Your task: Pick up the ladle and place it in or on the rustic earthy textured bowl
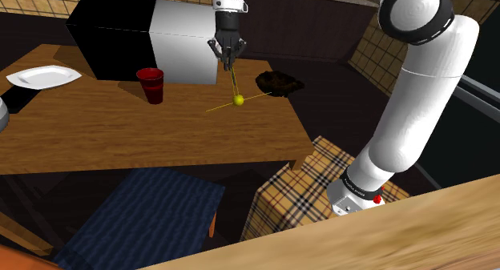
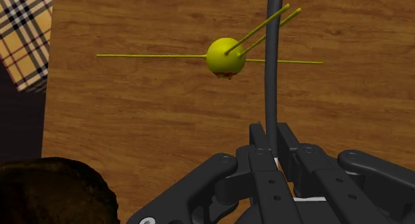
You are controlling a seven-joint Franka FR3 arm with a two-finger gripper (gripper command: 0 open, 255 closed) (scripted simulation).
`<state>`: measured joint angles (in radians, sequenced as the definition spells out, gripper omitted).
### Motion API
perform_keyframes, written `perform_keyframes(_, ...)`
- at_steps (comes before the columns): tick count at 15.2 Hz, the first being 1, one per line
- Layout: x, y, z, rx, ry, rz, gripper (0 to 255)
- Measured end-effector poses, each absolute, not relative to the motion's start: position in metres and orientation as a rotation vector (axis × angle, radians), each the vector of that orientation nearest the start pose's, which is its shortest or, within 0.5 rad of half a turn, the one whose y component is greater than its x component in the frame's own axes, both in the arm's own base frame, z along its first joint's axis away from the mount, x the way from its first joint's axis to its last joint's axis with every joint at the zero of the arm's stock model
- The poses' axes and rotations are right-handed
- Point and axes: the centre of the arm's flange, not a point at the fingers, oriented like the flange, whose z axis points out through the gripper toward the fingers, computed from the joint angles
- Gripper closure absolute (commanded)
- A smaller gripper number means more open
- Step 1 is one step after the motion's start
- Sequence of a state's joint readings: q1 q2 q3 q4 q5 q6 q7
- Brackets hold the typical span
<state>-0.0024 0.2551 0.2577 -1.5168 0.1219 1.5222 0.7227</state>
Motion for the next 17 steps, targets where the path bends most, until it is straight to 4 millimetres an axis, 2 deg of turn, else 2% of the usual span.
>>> perform_keyframes(8,0.572,0.052,0.507,-2.969,0.721,0.463,255)
perform_keyframes(17,0.544,-0.07,0.508,-2.968,0.722,0.464,255)
